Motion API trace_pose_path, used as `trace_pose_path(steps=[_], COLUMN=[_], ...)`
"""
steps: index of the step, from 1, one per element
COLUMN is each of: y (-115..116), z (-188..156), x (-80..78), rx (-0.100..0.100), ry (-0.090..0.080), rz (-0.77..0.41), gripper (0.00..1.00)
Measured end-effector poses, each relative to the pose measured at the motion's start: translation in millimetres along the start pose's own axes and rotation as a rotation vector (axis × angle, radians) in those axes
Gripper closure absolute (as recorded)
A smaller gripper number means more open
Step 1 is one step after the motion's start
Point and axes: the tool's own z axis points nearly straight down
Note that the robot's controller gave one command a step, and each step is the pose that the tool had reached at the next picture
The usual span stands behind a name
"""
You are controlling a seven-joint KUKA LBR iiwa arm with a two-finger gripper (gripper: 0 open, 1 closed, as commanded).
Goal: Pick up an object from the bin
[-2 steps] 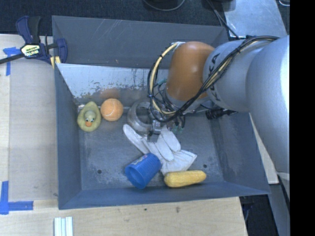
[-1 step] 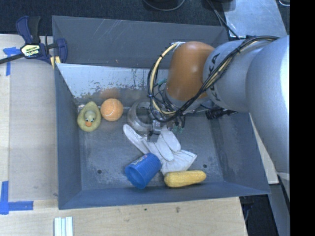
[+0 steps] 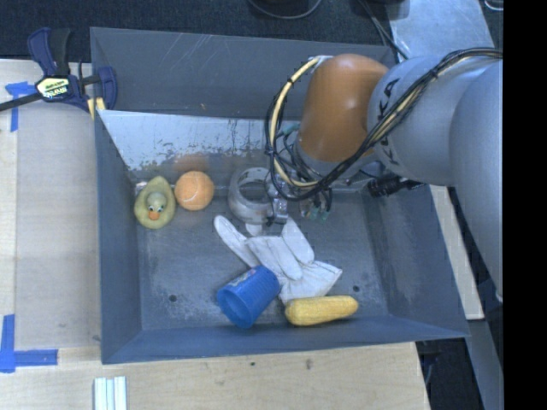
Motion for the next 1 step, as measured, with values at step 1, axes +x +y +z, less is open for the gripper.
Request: trace_pose_path(steps=[1], y=[-2.7], z=[-43.6], x=[-4.9], rx=[-0.003], ry=[-0.019], rz=[0.004], gripper=[1.0])
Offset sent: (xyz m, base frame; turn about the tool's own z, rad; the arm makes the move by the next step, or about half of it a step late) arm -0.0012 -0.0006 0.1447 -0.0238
